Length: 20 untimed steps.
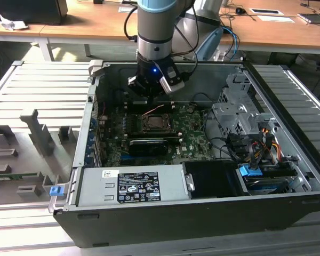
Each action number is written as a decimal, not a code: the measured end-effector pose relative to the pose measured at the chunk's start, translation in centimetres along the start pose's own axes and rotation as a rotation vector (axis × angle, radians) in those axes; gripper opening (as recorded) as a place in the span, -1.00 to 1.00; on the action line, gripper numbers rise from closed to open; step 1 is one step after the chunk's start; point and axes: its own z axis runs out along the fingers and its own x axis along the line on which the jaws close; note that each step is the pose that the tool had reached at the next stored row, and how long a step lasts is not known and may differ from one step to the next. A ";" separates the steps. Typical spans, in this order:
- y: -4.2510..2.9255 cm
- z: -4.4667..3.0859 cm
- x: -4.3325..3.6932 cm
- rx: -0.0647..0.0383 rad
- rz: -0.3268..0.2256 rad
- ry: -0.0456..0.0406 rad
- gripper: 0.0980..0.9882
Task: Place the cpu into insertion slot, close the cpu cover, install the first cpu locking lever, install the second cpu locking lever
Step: 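Install the first cpu locking lever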
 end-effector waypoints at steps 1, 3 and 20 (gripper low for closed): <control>-0.01 0.07 -0.05 0.000 0.000 0.0000 -0.98; -0.03 0.13 -0.14 0.000 0.000 0.0001 -0.98; -0.19 0.73 -0.96 0.000 -0.019 0.0028 -0.98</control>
